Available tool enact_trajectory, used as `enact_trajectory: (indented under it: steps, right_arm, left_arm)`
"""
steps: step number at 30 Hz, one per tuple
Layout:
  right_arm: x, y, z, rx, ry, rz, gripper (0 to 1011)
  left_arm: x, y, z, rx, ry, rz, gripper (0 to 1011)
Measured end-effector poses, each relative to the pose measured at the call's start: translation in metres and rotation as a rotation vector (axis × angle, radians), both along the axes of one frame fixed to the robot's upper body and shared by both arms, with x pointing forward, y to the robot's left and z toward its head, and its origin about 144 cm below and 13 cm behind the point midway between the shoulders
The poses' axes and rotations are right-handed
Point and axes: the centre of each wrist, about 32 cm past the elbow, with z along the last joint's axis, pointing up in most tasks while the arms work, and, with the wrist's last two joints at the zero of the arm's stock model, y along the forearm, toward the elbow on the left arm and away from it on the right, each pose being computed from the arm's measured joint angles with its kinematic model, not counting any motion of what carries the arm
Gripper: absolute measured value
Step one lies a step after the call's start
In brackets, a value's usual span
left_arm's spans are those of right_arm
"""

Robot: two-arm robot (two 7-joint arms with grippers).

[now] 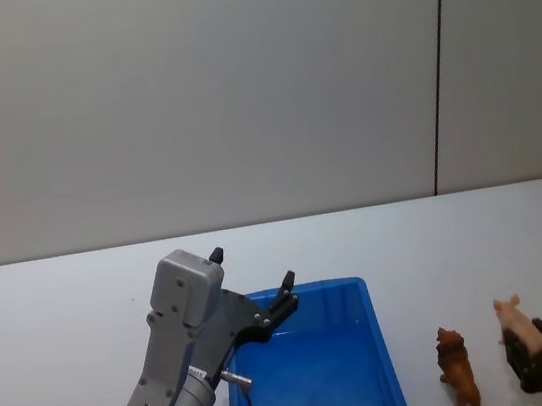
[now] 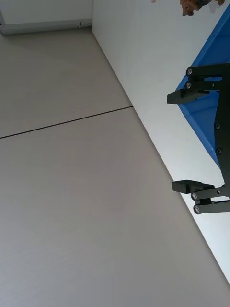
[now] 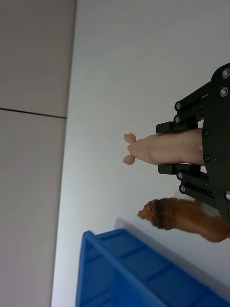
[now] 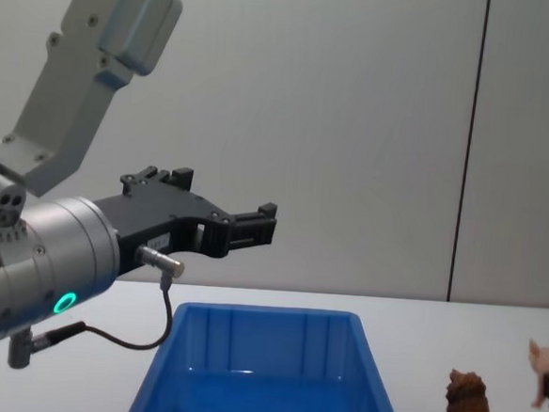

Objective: Pick up the two dolls from the table and place them into the box.

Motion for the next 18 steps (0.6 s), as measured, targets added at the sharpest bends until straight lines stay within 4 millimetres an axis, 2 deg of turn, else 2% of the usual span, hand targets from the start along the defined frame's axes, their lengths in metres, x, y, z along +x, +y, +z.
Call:
enact_trajectory:
  steps: [18]
  right_arm:
    - [0.010, 0.009, 0.025, 0.037, -0.126, 0.207, 361]
  left_arm:
    - [0.000, 0.000, 0.000, 0.000, 0.000, 0.000, 1001]
